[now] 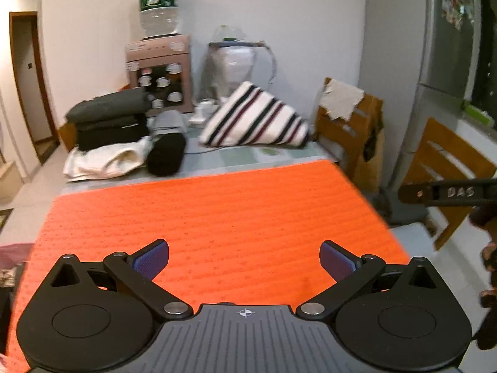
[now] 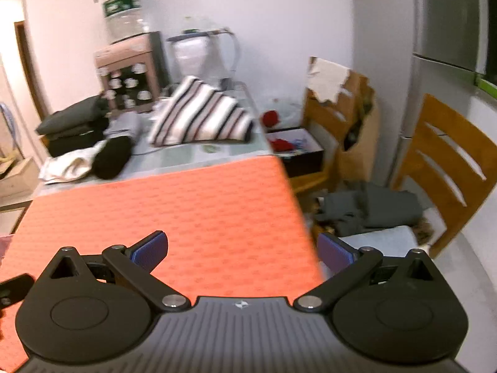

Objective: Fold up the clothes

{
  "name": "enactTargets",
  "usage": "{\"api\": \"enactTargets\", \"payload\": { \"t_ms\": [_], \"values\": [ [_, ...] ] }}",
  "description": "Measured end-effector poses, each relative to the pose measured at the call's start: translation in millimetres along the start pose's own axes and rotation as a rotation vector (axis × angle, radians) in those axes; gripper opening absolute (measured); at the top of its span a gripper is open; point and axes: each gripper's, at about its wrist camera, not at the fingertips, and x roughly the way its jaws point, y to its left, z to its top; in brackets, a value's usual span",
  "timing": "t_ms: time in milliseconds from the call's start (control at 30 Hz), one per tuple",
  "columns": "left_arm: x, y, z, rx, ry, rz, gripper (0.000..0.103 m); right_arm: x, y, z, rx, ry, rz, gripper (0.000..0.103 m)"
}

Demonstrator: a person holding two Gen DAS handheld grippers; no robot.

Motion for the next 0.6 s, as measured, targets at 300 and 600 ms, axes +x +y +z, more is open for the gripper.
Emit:
{"api": "enactTargets", "payload": {
  "t_ms": [300, 600],
  "values": [
    [-9, 76, -3, -0.033, 0.007, 0.048, 0.103, -5, 107, -9, -0.036, 0.02, 0.08, 0.103],
    [-2, 111, -4, -0.077, -0.004, 0.09, 0.103, 9, 151, 4, -0.114, 0.01, 0.117, 0.103]
  ]
}}
